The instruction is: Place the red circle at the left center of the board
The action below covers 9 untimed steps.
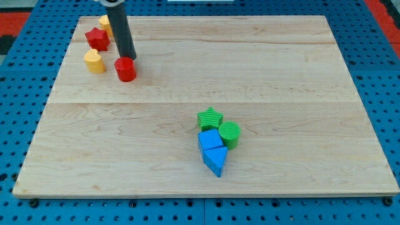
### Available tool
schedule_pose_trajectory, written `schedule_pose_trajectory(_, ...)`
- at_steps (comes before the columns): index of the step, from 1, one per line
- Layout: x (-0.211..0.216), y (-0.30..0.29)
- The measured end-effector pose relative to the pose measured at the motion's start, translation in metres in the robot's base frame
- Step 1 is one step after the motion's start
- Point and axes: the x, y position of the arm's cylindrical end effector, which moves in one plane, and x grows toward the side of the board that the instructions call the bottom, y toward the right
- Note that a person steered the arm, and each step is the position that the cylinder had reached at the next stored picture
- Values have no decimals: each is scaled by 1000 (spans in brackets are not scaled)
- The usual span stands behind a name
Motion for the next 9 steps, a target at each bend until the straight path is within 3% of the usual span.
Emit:
schedule_pose_trajectory(1,24,-9)
schedule_pose_trajectory(3,40,54)
schedule_pose_trajectory(6,62,-12)
schedule_pose_trajectory(7,73,9)
schedule_pose_trajectory(8,73,-35)
schedule_pose_trajectory(9,77,-41)
